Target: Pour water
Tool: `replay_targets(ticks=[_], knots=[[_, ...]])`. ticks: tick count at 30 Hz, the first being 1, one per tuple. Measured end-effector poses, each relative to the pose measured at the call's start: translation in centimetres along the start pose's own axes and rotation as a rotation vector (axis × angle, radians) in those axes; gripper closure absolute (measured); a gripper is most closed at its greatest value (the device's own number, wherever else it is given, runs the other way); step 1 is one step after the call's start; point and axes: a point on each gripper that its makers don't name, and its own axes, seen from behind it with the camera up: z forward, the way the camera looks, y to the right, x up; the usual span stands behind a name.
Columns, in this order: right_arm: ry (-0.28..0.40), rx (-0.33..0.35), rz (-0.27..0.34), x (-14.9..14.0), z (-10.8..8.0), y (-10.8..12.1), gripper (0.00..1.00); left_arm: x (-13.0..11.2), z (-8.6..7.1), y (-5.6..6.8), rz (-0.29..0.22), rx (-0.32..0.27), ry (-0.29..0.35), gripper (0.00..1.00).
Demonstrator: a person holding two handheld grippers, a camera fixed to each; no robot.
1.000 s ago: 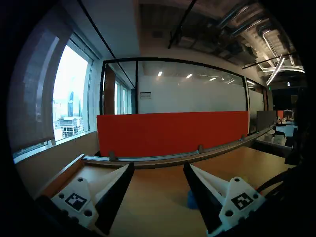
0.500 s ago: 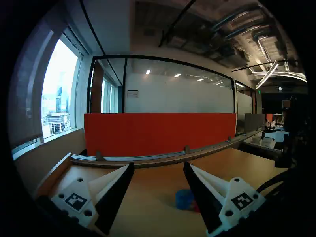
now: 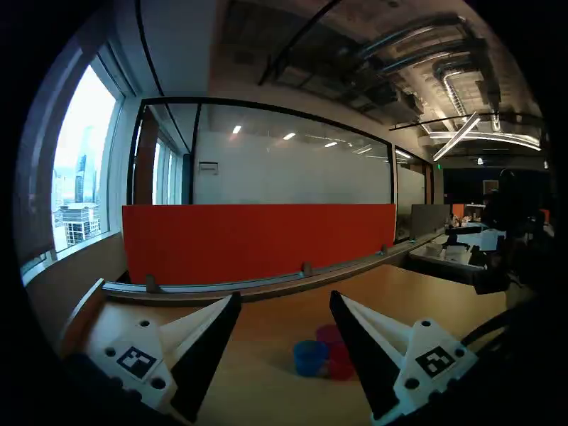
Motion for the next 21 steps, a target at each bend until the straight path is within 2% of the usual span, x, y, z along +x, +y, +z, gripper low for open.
replay_targets(ticks=[6, 12, 18, 21], knots=[[0.005, 0.063, 0.013, 0.7, 0.1, -1.3, 0.01, 0.1, 0.3, 1.5, -0.016, -0.07, 0.002, 0.08], [-0.02, 0.08, 0.021, 0.6, 0.5, -1.7, 0.01, 0.0, 0.7, 1.2, -0.024, -0.081, -0.01, 0.08], [-0.056, 0.09, -0.008, 0.1, 1.0, -1.7, 0.01, -0.8, 1.1, 0.7, 0.024, -0.085, -0.05, 0.08], [-0.081, 0.101, -0.03, -0.5, 1.2, -1.9, 0.01, -1.7, 1.4, 1.1, 0.036, -0.116, -0.075, 0.08]])
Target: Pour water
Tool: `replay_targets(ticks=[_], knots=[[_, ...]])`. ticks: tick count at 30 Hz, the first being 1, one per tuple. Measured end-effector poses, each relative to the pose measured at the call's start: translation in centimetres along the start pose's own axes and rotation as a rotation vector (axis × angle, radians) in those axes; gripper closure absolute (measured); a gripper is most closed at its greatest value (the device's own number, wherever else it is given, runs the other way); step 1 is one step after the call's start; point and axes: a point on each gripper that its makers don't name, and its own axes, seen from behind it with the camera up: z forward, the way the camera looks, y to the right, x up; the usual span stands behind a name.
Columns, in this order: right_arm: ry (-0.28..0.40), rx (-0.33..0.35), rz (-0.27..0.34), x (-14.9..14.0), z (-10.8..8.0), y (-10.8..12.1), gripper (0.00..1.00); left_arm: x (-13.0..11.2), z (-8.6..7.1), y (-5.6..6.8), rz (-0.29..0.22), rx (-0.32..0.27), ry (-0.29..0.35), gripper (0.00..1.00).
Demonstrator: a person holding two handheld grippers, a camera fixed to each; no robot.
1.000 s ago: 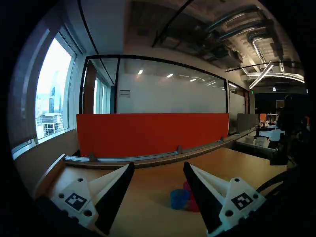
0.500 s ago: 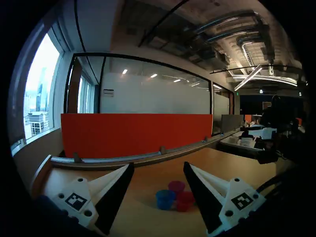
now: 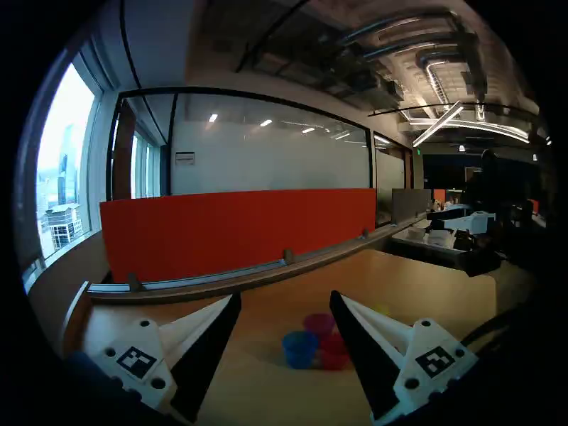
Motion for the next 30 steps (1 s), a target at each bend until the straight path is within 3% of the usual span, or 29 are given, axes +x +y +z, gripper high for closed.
replay_targets(ticks=[6, 18, 30], knots=[[-0.053, 0.041, -0.02, -1.0, 0.4, -0.7, 0.01, -1.2, 0.8, 0.3, 0.001, -0.042, -0.04, 0.08], [-0.129, 0.087, -0.052, -2.9, 0.8, -1.0, 0.01, -4.0, 2.5, 1.7, 0.052, -0.136, -0.128, 0.08], [-0.158, 0.099, -0.07, -3.8, 1.1, -0.6, 0.01, -6.4, 3.7, 1.5, 0.062, -0.156, -0.186, 0.08]])
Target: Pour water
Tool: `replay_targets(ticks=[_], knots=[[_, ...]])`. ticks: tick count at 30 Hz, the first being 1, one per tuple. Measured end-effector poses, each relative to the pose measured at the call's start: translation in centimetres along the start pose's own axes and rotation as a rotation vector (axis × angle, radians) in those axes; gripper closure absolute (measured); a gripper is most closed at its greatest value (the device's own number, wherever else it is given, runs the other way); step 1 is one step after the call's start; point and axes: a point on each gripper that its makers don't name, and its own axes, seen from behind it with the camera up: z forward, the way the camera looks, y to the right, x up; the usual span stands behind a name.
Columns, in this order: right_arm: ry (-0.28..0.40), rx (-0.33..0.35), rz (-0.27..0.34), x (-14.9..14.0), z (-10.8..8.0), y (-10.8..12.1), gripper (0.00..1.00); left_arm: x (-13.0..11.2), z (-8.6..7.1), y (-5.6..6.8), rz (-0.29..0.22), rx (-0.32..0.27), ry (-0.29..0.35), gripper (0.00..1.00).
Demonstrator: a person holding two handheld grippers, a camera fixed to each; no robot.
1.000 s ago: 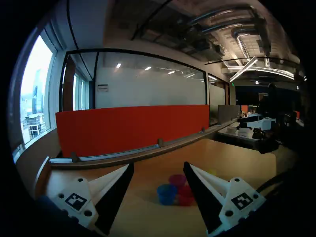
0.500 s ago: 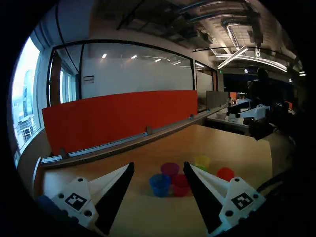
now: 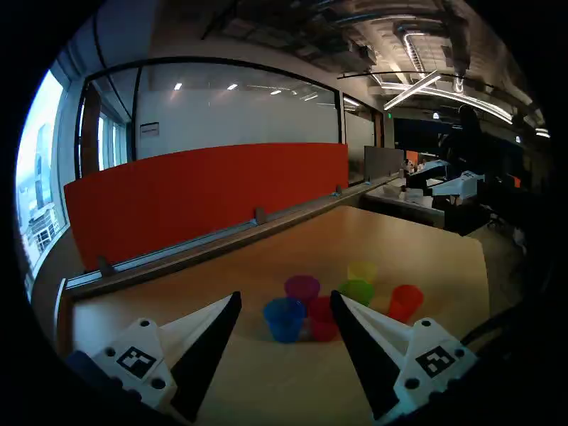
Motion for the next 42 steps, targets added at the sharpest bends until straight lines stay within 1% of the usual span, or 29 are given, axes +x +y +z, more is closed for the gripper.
replay_targets(ticks=[7, 15, 28, 36, 42], knots=[[-0.014, 0.004, -0.022, -0.3, 0.3, -0.1, 0.01, -1.5, 1.3, 0.3, 0.013, -0.026, -0.04, 0.07], [-0.026, 0.013, -0.028, -0.6, 0.9, -0.1, 0.01, -3.7, 3.1, 0.5, 0.022, -0.052, -0.09, 0.07], [-0.056, 0.023, -0.035, -1.9, 2.5, 0.0, 0.01, -7.3, 6.1, 0.2, 0.042, -0.081, -0.178, 0.07], [-0.065, 0.029, -0.035, -2.2, 3.3, 0.1, 0.01, -9.2, 7.5, -0.2, 0.046, -0.092, -0.227, 0.07], [-0.069, 0.033, -0.037, -2.3, 3.8, 0.1, 0.01, -10.4, 8.5, -0.2, 0.058, -0.106, -0.267, 0.07]])
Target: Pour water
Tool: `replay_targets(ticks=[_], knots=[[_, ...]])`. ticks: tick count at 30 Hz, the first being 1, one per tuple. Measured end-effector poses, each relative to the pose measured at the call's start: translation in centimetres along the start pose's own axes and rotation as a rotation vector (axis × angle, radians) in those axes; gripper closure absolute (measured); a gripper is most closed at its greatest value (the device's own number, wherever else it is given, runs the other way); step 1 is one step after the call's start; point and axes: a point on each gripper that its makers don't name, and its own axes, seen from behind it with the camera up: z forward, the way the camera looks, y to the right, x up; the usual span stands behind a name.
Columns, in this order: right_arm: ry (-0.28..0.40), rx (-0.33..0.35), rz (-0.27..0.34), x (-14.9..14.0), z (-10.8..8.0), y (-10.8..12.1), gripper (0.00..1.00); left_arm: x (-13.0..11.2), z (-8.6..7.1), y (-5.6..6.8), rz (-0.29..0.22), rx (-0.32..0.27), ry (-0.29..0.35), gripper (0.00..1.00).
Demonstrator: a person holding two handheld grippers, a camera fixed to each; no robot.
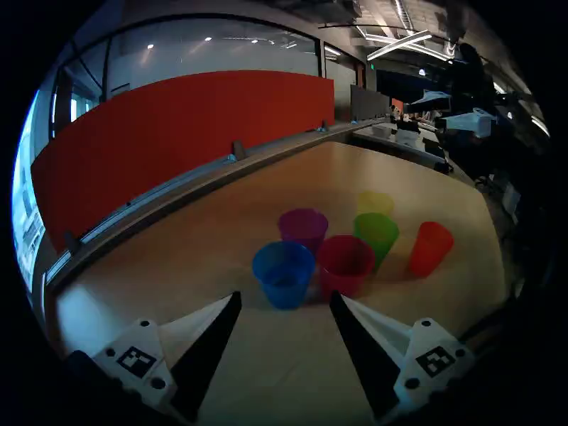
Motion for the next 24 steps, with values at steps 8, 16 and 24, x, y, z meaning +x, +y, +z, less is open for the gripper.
replay_targets(ticks=[8, 16, 24], knots=[[-0.004, 0.006, -0.003, -0.3, 0.5, 0.0, 0.01, -0.8, 1.6, -0.1, 0.023, -0.02, -0.058, 0.07], [-0.01, 0.008, 0.003, -0.8, 0.8, 0.2, 0.01, -1.2, 3.5, -0.2, 0.031, -0.038, -0.102, 0.07], [-0.016, 0.009, 0.003, -1.2, 1.0, 0.5, 0.01, -1.5, 5.3, -0.7, 0.033, -0.041, -0.138, 0.07]])
